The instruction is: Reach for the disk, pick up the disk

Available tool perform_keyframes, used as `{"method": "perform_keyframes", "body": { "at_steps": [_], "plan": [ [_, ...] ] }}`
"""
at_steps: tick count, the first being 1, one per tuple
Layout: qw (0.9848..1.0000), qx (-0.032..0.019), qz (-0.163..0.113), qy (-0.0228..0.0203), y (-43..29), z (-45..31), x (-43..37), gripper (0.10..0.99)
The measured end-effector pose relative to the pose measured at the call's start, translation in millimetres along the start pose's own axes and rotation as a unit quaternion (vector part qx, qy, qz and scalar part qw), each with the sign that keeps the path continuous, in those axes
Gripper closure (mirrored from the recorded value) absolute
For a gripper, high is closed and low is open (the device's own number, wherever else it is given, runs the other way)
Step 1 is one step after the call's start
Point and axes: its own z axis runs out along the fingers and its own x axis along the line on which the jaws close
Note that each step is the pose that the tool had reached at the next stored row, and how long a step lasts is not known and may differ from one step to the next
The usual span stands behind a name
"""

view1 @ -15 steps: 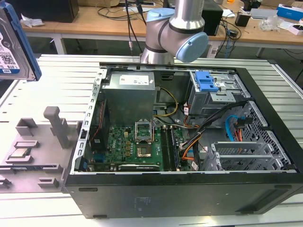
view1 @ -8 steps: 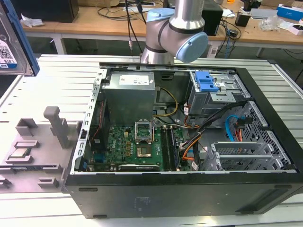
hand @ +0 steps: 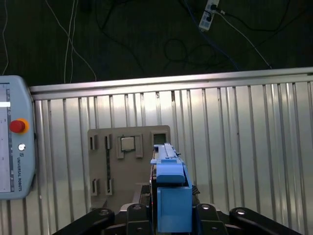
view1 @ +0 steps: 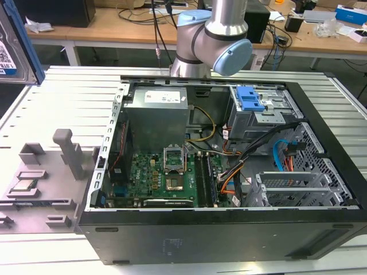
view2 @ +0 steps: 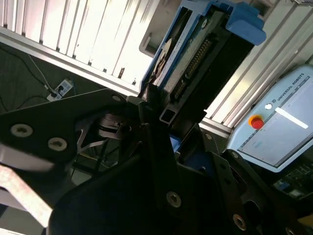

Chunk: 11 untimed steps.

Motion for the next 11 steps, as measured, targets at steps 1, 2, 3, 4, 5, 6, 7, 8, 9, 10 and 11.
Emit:
{"method": "perform_keyframes", "body": {
  "at_steps": [1,2,3,4,5,6,7,8,9,10,11],
  "plan": [
    [1.0,0.0,0.0,0.0,0.0,-1.5,0.0,0.718],
    [1.0,0.0,0.0,0.0,0.1,-2.9,0.0,0.718],
    [1.0,0.0,0.0,0.0,0.1,-4.2,0.0,0.718],
    [1.0,0.0,0.0,0.0,0.1,-4.6,0.0,0.718],
    [1.0,0.0,-0.001,-0.0002,0.1,-4.6,0.0,0.718],
    [1.0,0.0001,-0.006,-0.0001,0.1,-4.6,0.0,0.718],
    [0.9998,0.0001,-0.017,0.0004,0.1,-4.6,0.1,0.718],
    [0.9996,0.0001,-0.028,0.0008,0.1,-4.6,0.1,0.718],
    [0.9996,0.0001,-0.03,0.0009,0.1,-4.6,0.1,0.718],
    [0.9996,0.0001,-0.03,0.0009,0.1,-4.6,0.0,0.718],
    [0.9996,0.0001,-0.03,0.0009,0.1,-4.6,0.0,0.718]
  ]
}}
